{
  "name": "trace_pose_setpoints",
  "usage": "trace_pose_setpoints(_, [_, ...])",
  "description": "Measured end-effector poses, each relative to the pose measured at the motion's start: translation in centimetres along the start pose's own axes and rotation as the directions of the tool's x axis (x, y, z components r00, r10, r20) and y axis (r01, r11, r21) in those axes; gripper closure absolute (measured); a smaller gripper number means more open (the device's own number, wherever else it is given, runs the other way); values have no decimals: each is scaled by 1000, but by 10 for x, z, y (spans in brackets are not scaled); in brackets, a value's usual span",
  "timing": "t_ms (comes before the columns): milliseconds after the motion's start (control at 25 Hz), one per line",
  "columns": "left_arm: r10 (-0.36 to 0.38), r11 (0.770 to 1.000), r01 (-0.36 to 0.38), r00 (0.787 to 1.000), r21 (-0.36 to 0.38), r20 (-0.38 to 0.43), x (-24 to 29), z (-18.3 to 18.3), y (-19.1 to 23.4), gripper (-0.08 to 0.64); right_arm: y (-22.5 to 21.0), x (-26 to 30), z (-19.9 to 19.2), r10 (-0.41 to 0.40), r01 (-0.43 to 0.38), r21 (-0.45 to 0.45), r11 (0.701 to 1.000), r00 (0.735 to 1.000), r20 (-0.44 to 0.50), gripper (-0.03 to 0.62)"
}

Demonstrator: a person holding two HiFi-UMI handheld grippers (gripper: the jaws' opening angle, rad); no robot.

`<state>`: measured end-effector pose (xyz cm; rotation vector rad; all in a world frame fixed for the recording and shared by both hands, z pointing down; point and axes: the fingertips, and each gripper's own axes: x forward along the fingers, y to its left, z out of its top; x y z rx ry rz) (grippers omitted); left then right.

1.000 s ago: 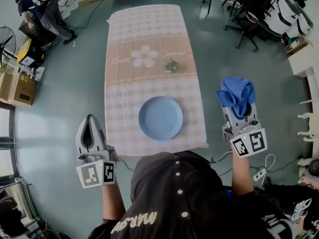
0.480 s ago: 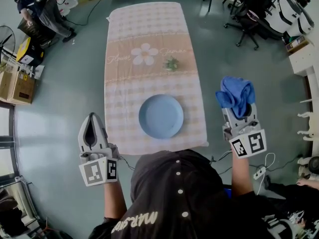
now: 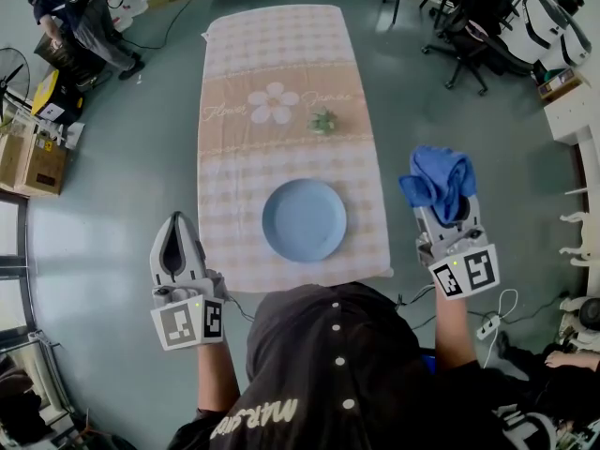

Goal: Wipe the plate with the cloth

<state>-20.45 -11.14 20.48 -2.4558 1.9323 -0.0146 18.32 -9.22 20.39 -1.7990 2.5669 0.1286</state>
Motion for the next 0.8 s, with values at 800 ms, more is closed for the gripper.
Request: trace_pose_setpoints(800, [-2,1000,2,1000,-14,-4,-6,-2,-1,543,13,-4,-2,19,-19,-3,1000,1000,-5,362])
